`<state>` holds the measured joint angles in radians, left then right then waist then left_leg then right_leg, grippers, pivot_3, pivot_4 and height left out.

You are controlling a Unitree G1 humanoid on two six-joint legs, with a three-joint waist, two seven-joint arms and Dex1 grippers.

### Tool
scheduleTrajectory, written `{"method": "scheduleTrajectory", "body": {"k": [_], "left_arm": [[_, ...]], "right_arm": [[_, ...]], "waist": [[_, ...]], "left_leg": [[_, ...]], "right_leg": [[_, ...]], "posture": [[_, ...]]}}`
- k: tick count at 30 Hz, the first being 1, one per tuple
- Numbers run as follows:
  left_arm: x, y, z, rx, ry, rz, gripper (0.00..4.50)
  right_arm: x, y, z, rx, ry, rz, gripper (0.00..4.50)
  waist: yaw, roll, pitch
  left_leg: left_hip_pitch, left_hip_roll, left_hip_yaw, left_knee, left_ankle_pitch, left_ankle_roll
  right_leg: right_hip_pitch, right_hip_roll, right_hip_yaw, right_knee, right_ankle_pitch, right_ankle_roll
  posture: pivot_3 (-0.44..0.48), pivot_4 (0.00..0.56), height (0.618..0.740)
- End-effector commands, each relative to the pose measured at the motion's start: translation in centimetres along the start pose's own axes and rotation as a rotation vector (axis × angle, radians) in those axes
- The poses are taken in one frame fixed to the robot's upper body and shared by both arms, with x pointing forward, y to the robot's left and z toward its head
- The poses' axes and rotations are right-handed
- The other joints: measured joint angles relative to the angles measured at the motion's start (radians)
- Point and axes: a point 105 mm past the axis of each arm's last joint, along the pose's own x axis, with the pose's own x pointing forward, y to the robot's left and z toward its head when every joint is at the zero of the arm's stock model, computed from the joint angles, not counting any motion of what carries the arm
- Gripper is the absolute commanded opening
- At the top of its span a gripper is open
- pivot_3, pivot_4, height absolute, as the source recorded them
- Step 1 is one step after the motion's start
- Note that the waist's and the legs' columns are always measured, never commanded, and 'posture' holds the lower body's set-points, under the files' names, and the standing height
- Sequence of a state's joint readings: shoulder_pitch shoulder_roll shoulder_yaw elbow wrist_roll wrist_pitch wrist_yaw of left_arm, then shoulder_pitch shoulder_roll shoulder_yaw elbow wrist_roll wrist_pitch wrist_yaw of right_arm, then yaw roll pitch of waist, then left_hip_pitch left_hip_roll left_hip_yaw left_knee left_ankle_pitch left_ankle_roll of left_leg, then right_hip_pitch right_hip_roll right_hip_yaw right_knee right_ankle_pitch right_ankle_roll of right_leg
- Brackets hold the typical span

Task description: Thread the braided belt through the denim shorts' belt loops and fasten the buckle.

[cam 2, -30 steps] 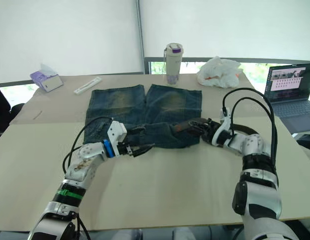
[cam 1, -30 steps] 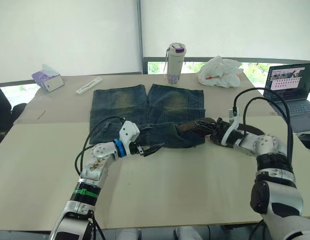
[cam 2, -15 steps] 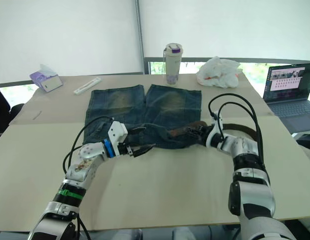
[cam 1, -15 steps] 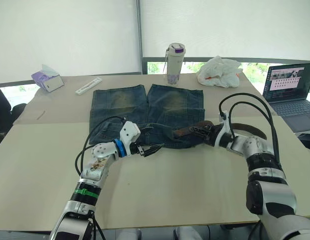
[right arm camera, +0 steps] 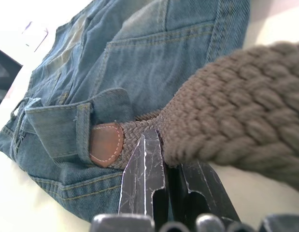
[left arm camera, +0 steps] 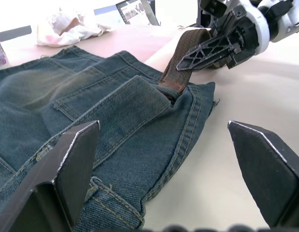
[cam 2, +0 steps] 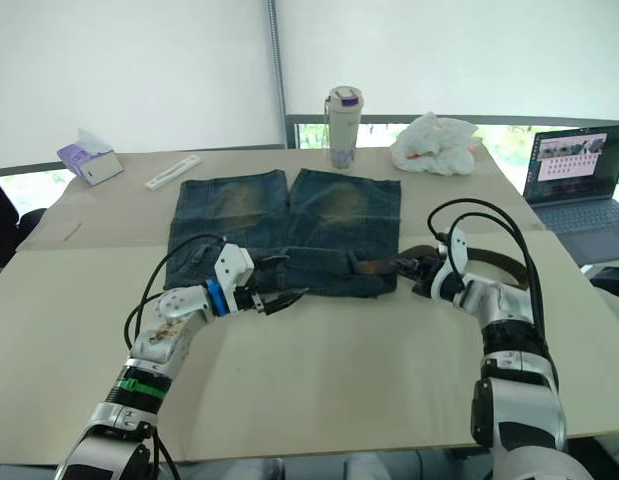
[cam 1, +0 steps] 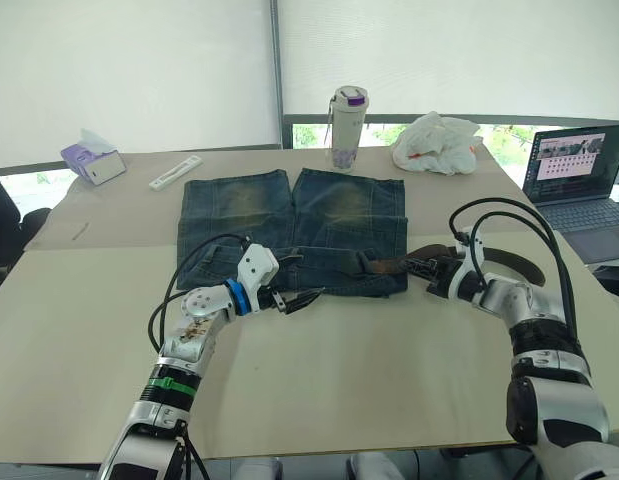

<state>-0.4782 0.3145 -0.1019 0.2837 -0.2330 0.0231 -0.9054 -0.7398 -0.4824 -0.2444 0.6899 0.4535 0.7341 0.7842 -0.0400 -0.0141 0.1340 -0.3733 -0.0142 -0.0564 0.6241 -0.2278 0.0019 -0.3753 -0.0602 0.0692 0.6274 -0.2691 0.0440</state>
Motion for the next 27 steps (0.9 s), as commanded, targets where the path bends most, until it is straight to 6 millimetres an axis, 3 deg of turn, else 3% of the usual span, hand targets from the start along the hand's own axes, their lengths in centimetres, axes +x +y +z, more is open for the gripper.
{"method": "scheduleTrajectory", "body": {"k": [1,6,14,27], "left_arm": [[0.5,0.2,1.2,0.045,-0.031,-0.002,4.48],[1.4,-0.1,1.5,0.06,-0.037,-0.005,4.48],[3.1,0.3,2.2,0.071,-0.061,0.039,4.48],[4.3,2.1,2.4,0.103,-0.051,0.103,4.48]], "right_arm": [[0.3,1.6,1.2,-0.029,-0.041,0.051,0.0],[0.6,2.2,1.9,-0.034,-0.07,0.065,0.0],[-0.5,-0.9,3.0,-0.058,-0.16,-0.097,0.0],[-1.6,0.3,2.8,-0.018,-0.192,-0.033,0.0]], "waist": [[0.0,0.0,0.0],[0.001,0.0,0.0],[0.004,0.0,0.0],[0.002,0.0,0.0]], "left_leg": [[0.0,0.0,0.0,0.0,0.0,0.0],[0.0,0.0,-0.001,0.0,0.0,0.0],[0.0,-0.003,-0.001,0.0,0.0,0.0],[0.0,-0.003,0.0,0.0,0.0,0.0]], "right_leg": [[0.0,0.0,0.0,0.0,0.0,0.0],[0.0,0.0,0.0,0.0,0.0,0.0],[0.0,-0.001,0.0,0.0,0.0,0.0],[0.0,0.0,0.0,0.0,0.0,0.0]], "posture": [[0.0,0.15,0.74],[0.0,0.15,0.74],[0.0,0.15,0.74],[0.0,0.15,0.74]]}}
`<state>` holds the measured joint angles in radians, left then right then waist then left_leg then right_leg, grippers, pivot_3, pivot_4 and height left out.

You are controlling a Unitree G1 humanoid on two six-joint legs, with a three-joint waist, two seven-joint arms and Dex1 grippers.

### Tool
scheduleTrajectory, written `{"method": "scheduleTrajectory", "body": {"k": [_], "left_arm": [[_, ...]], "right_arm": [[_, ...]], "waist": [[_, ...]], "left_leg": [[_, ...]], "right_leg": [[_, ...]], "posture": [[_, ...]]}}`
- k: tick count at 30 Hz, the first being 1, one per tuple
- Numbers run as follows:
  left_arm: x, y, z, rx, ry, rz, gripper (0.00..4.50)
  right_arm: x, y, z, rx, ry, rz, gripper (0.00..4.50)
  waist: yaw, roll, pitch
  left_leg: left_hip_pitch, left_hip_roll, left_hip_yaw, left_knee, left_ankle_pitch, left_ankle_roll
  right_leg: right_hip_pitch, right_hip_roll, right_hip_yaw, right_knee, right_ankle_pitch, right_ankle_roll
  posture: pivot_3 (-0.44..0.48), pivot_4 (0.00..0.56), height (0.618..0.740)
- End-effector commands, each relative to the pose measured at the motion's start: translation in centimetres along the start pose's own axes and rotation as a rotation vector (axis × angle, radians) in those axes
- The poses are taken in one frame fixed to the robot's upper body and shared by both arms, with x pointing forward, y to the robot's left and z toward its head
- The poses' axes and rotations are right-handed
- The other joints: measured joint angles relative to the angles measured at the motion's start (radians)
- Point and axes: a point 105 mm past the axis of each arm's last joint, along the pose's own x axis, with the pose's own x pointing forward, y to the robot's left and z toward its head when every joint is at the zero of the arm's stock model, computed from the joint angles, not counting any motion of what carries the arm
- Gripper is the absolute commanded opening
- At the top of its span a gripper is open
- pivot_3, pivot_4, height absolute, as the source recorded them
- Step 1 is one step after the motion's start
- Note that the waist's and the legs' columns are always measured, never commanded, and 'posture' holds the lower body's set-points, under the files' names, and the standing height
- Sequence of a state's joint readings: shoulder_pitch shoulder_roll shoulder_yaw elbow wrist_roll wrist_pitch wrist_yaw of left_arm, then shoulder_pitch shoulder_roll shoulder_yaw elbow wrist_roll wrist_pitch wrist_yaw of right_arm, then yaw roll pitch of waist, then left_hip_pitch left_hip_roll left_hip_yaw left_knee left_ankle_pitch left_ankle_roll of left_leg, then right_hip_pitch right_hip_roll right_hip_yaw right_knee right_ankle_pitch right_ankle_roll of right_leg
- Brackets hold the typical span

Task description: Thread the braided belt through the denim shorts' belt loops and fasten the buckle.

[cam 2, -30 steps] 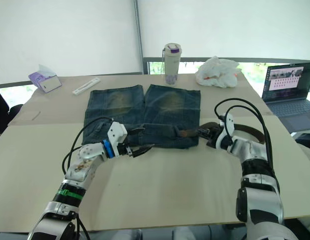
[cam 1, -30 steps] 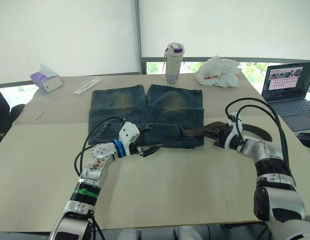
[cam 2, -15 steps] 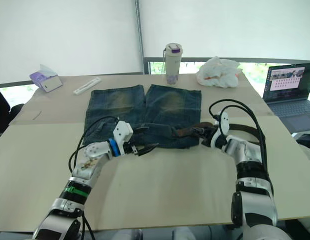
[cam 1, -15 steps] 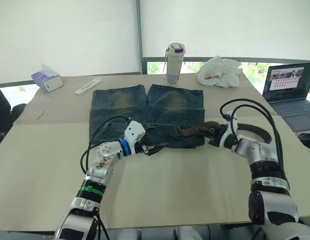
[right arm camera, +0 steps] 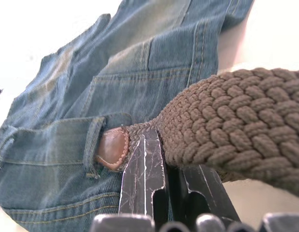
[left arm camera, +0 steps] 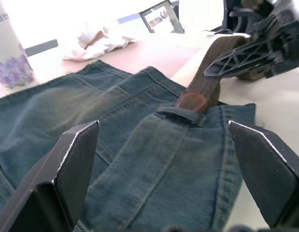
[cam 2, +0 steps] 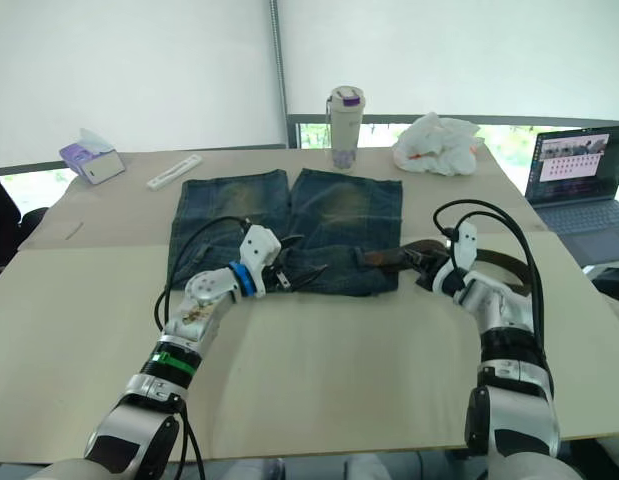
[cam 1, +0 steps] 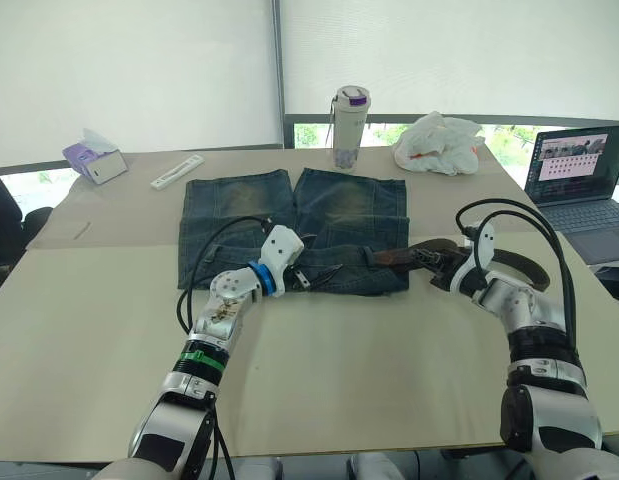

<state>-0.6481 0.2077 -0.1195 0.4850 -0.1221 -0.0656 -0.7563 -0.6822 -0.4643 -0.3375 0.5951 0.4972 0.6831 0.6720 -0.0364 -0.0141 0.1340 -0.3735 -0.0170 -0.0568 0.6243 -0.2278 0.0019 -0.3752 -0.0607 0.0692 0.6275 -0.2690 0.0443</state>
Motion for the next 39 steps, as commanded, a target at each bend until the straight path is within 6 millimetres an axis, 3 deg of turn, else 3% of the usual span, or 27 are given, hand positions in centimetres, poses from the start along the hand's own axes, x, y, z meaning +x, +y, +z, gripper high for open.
{"method": "scheduleTrajectory", "body": {"k": [1,12,23,30,35,39], "left_arm": [[0.2,0.5,1.0,0.033,-0.035,0.002,4.48],[-0.9,1.8,0.0,0.051,0.007,0.027,4.48],[-1.5,2.2,-0.5,0.055,0.028,0.052,4.48],[-1.5,2.3,-0.8,0.054,0.04,0.063,4.48],[-1.5,2.6,-1.1,0.063,0.059,0.08,4.48],[-0.7,2.9,-0.6,0.034,0.039,0.108,4.48]], "right_arm": [[0.0,1.4,1.0,-0.012,-0.04,0.052,0.0],[2.1,2.6,0.0,0.001,0.005,0.072,0.0],[3.8,5.2,-1.5,0.061,0.11,0.16,0.0],[3.7,5.4,-1.8,0.317,0.095,0.164,0.0],[2.9,4.5,-1.4,0.492,0.04,0.161,0.0],[1.9,5.3,-0.5,0.62,0.0,0.255,0.0]], "waist": [[-0.002,0.0,0.0],[-0.003,0.0,0.0],[-0.006,0.0,0.0],[-0.007,0.0,0.0],[-0.006,0.0,0.0],[-0.003,0.001,0.0]], "left_leg": [[0.0,0.0,0.0,0.0,0.0,0.0],[0.0,0.0,-0.001,0.0,0.0,0.0],[0.0,0.0,-0.002,0.0,0.0,0.0],[0.0,0.001,-0.002,0.0,0.0,0.0],[-0.001,0.001,-0.002,0.0,0.0,0.0],[-0.003,0.001,-0.002,0.0,0.0,0.0]], "right_leg": [[0.0,0.0,0.0,0.0,0.0,0.0],[0.0,0.0,0.0,0.001,0.0,0.0],[-0.002,0.0,0.0,0.002,0.0,0.0],[-0.003,0.0,0.001,0.003,0.0,0.0],[-0.004,0.0,0.001,0.003,0.0,0.0],[-0.005,0.0,0.001,0.003,0.0,0.0]], "posture": [[0.0,0.15,0.74],[0.0,0.15,0.74],[0.0,0.15,0.74],[0.0,0.15,0.74],[0.0,0.15,0.74],[0.0,0.15,0.74]]}}
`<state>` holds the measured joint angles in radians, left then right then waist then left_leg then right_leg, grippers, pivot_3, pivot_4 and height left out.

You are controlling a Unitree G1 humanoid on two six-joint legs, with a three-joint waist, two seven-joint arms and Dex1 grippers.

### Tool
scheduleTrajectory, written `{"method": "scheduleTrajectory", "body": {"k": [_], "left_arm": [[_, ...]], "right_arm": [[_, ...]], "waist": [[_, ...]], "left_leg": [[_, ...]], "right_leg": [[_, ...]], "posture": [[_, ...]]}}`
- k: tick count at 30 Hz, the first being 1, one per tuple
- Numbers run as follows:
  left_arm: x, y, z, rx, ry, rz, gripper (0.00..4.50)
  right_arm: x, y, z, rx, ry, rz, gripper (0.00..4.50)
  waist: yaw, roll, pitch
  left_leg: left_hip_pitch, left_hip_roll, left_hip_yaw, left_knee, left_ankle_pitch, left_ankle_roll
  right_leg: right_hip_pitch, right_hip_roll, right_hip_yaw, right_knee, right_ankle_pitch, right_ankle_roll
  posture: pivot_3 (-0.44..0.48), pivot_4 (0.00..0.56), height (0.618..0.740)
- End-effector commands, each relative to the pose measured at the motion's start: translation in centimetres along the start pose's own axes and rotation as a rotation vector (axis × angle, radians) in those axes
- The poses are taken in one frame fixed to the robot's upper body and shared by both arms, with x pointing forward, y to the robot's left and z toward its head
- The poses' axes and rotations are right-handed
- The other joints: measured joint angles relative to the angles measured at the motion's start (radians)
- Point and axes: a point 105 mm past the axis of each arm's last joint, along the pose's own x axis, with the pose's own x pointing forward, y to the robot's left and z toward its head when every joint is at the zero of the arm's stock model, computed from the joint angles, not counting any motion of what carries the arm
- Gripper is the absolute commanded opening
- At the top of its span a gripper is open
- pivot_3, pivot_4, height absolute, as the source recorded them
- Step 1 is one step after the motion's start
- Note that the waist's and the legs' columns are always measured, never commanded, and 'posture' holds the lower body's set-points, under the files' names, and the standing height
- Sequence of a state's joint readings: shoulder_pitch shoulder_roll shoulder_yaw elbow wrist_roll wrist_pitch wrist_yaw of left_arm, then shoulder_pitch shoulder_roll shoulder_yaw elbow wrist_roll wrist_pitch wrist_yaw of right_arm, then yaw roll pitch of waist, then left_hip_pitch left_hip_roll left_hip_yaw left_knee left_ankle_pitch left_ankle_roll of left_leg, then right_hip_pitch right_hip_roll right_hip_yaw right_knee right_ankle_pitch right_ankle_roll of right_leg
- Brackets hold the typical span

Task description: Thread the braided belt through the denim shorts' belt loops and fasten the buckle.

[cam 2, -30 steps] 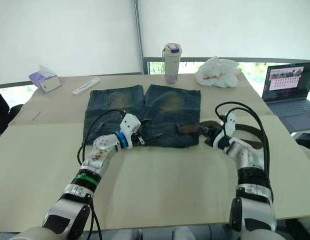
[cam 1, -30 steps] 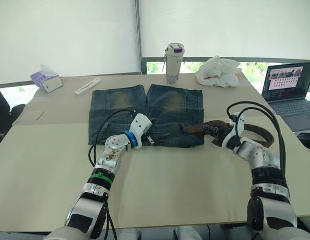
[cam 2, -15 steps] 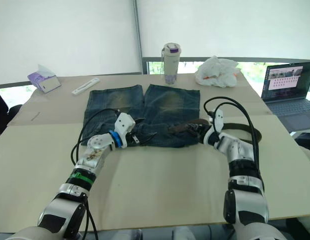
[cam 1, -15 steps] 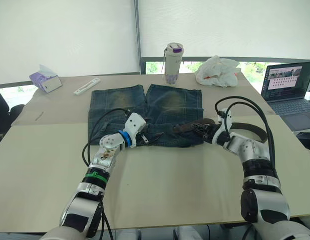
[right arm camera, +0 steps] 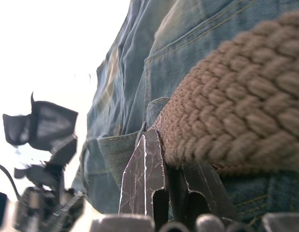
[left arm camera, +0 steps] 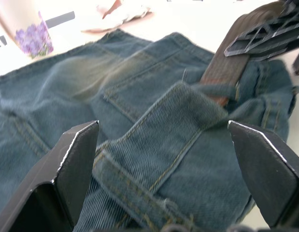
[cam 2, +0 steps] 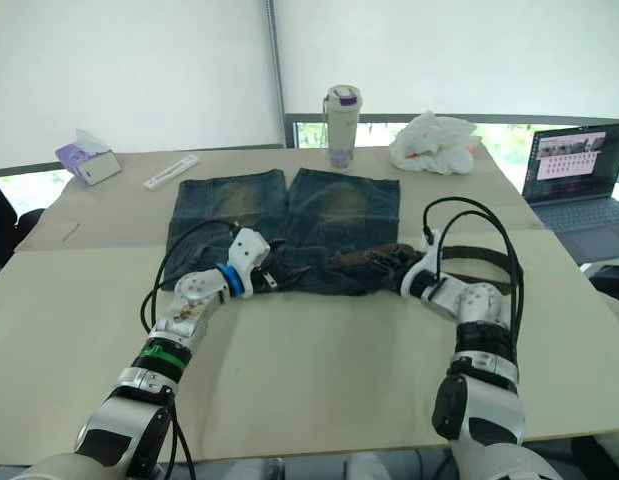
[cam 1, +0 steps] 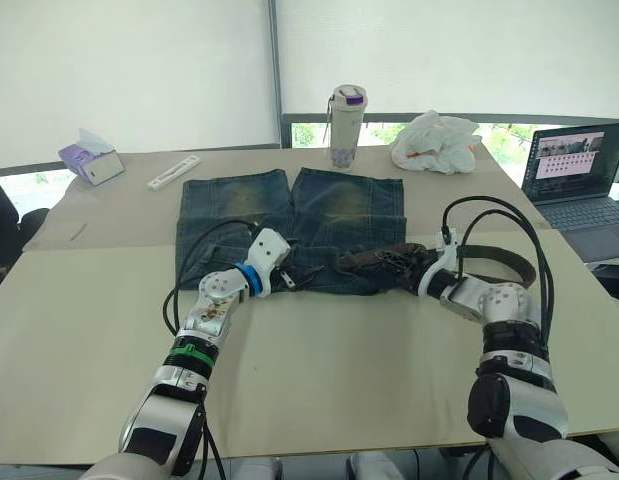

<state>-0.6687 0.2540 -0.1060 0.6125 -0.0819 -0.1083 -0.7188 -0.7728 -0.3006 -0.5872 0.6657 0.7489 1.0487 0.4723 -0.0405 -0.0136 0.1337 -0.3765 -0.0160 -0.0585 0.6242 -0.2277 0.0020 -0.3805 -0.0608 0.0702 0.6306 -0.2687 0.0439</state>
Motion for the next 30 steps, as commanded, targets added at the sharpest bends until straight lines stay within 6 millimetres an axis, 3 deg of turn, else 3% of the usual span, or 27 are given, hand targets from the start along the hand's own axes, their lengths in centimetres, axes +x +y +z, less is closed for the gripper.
{"method": "scheduleTrajectory", "body": {"k": [1,6,11,15,18,21,25,30], "left_arm": [[0.7,0.8,2.0,0.009,-0.067,0.034,4.48],[1.3,0.6,2.1,-0.023,-0.073,0.038,4.48],[1.5,0.5,3.2,-0.083,-0.14,0.034,4.48],[1.6,-1.0,5.3,-0.135,-0.253,-0.06,4.48],[1.8,-1.2,5.2,-0.163,-0.25,-0.064,4.48],[1.9,-1.4,6.4,-0.309,-0.317,-0.086,4.48],[1.3,-2.2,8.4,-0.659,-0.408,-0.221,4.48],[1.4,-3.6,7.2,-0.935,-0.32,-0.306,4.48]], "right_arm": [[-0.5,2.2,0.5,0.054,-0.017,0.119,0.0],[-1.2,3.5,-0.4,0.09,0.015,0.21,0.0],[-1.5,3.5,-0.3,0.098,-0.001,0.21,0.0],[-1.7,3.0,0.1,0.102,-0.028,0.186,0.0],[-1.7,3.1,0.2,0.105,-0.034,0.19,0.0],[-1.8,3.1,0.6,0.103,-0.05,0.187,0.0],[-1.7,3.1,0.7,0.096,-0.057,0.183,0.0],[-1.7,3.3,0.7,0.093,-0.057,0.196,0.0]], "waist": [[0.001,0.0,0.0],[0.0,0.0,0.0],[-0.001,0.001,-0.001],[0.0,0.001,-0.001],[0.001,0.002,-0.001],[0.0,0.002,-0.002],[-0.003,0.002,-0.002],[-0.004,0.005,-0.003]], "left_leg": [[-0.002,0.0,0.0,0.0,0.0,0.0],[-0.006,0.0,0.0,0.001,0.0,0.0],[-0.006,-0.001,0.0,0.001,0.0,0.0],[-0.007,-0.001,0.001,0.002,0.0,0.0],[-0.007,-0.001,0.002,0.002,0.0,0.0],[-0.007,-0.001,0.002,0.002,0.0,0.001],[-0.007,-0.001,0.002,0.002,0.0,0.001],[-0.007,-0.001,0.002,0.002,0.001,0.001]], "right_leg": [[-0.001,0.0,0.0,0.0,0.0,0.0],[-0.005,0.0,0.0,0.001,0.0,0.0],[-0.005,0.0,0.0,0.001,0.0,0.0],[-0.005,0.0,0.0,0.001,0.0,0.0],[-0.005,0.0,0.0,0.001,0.0,0.0],[-0.005,0.0,0.0,0.001,0.0,0.0],[-0.005,0.001,-0.001,0.001,0.0,0.001],[-0.005,0.001,-0.001,0.001,0.0,0.001]], "posture": [[0.0,0.15,0.74],[0.0,0.15,0.74],[0.0,0.15,0.74],[0.0,0.15,0.74],[0.0,0.15,0.74],[0.0,0.15,0.74],[0.0,0.15,0.74],[0.0,0.15,0.74]]}}
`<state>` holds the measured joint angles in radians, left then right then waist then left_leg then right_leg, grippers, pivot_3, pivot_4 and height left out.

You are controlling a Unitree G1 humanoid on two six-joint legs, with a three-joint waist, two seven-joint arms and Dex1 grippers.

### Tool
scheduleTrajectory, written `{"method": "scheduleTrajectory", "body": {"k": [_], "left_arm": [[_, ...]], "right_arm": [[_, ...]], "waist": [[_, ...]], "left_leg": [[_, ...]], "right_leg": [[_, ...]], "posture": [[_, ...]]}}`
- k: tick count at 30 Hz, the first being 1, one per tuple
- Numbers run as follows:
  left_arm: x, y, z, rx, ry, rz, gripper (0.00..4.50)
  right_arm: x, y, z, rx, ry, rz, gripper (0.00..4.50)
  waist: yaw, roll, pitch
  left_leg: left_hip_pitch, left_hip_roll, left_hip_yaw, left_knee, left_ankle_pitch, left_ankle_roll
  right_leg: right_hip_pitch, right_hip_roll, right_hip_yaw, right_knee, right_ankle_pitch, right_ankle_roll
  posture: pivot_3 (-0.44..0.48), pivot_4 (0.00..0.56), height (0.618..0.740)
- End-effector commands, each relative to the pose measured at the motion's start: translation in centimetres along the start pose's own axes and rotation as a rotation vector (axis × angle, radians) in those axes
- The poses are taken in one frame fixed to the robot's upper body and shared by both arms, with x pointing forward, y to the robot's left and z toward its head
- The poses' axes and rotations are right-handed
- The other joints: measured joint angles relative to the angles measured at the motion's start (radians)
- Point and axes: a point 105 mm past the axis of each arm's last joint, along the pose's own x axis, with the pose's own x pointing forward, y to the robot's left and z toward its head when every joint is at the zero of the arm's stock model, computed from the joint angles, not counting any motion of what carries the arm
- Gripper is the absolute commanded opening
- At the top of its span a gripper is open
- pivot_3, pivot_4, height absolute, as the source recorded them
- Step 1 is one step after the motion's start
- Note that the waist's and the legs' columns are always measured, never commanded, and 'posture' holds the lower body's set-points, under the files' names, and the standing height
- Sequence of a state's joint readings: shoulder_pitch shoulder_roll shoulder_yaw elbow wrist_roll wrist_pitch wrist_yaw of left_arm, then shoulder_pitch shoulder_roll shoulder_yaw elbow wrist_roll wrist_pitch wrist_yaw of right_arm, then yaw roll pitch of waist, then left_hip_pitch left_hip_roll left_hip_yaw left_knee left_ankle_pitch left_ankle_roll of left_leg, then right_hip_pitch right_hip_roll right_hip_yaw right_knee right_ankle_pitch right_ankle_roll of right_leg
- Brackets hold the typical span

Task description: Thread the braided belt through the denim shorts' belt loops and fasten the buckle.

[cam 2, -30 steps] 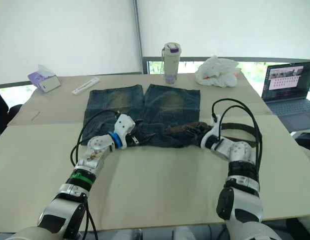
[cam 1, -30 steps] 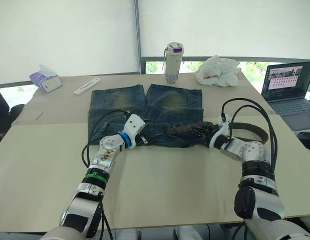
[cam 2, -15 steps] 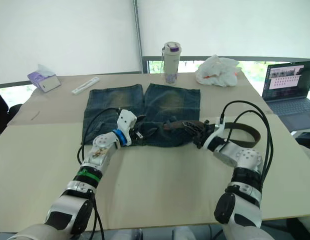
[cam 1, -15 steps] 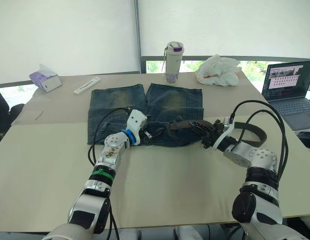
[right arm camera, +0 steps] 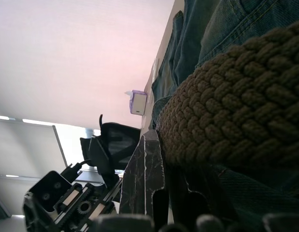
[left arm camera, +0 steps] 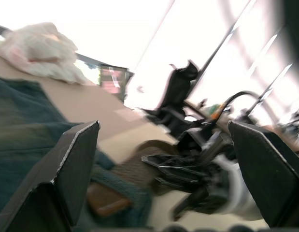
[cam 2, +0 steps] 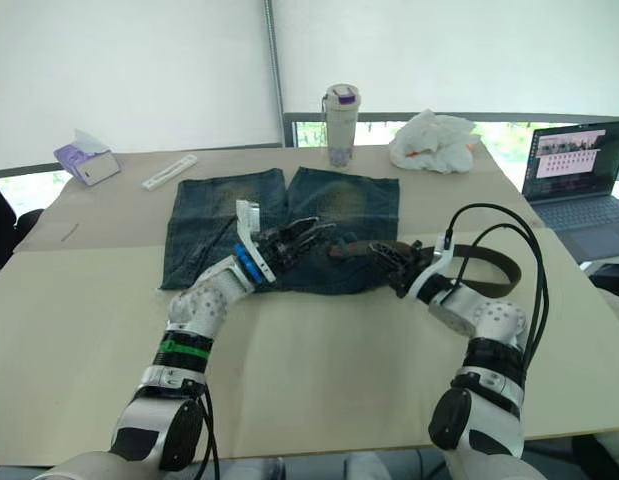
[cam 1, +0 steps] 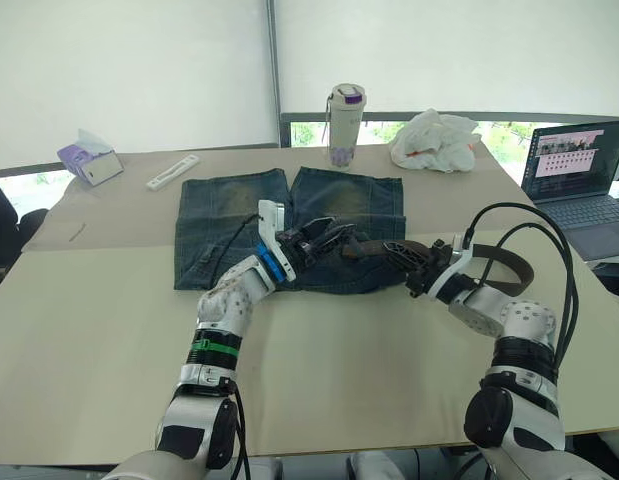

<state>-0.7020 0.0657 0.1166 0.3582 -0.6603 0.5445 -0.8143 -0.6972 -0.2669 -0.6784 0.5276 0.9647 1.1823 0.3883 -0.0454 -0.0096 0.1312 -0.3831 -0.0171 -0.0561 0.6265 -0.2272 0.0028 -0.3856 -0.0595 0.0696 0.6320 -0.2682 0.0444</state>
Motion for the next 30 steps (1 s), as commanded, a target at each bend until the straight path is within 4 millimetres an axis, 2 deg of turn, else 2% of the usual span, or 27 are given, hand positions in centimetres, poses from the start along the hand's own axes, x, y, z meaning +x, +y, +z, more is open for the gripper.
{"method": "scheduleTrajectory", "body": {"k": [1,6,10,19,26,30], "left_arm": [[-0.1,0.2,-1.0,-0.174,0.021,0.021,4.48],[-0.2,1.7,-2.6,-0.204,0.086,0.138,4.48],[-0.3,2.4,-3.0,-0.21,0.094,0.186,4.48],[0.2,2.3,-3.9,-0.212,0.136,0.178,4.48],[1.1,2.4,-3.5,-0.248,0.095,0.161,4.48],[1.3,2.0,-2.6,-0.278,0.045,0.127,4.48]], "right_arm": [[0.2,1.6,0.9,-0.031,-0.028,0.061,0.0],[0.3,1.7,0.8,-0.033,-0.027,0.068,0.0],[0.2,1.9,0.8,-0.036,-0.027,0.075,0.0],[0.3,2.5,0.4,-0.04,-0.003,0.114,0.0],[0.1,2.7,-0.4,-0.059,0.03,0.126,0.0],[0.1,2.7,-0.5,-0.068,0.033,0.124,0.0]], "waist": [[0.001,0.001,0.0],[0.002,0.001,0.0],[0.003,0.001,0.0],[0.003,0.001,0.0],[0.003,0.001,0.0],[0.001,0.001,0.0]], "left_leg": [[0.0,0.0,0.0,0.0,0.0,0.0],[0.0,0.0,0.001,0.001,0.0,0.0],[0.0,-0.001,0.002,0.0,0.0,0.0],[0.0,-0.001,0.002,0.0,0.0,0.0],[-0.001,-0.001,0.003,0.0,0.0,0.0],[0.0,-0.001,0.003,0.0,0.0,0.0]], "right_leg": [[0.0,0.0,0.0,0.0,0.0,0.0],[0.0,0.0,0.0,0.0,0.0,0.0],[0.0,0.0,0.0,0.0,0.0,0.0],[0.0,0.0,0.0,-0.001,0.0,0.0],[0.0,0.0,0.0,-0.001,0.0,0.0],[0.0,0.0,0.0,-0.001,0.0,0.0]], "posture": [[0.0,0.15,0.74],[0.0,0.15,0.74],[0.0,0.15,0.74],[0.0,0.15,0.74],[0.0,0.15,0.74],[0.0,0.15,0.74]]}}
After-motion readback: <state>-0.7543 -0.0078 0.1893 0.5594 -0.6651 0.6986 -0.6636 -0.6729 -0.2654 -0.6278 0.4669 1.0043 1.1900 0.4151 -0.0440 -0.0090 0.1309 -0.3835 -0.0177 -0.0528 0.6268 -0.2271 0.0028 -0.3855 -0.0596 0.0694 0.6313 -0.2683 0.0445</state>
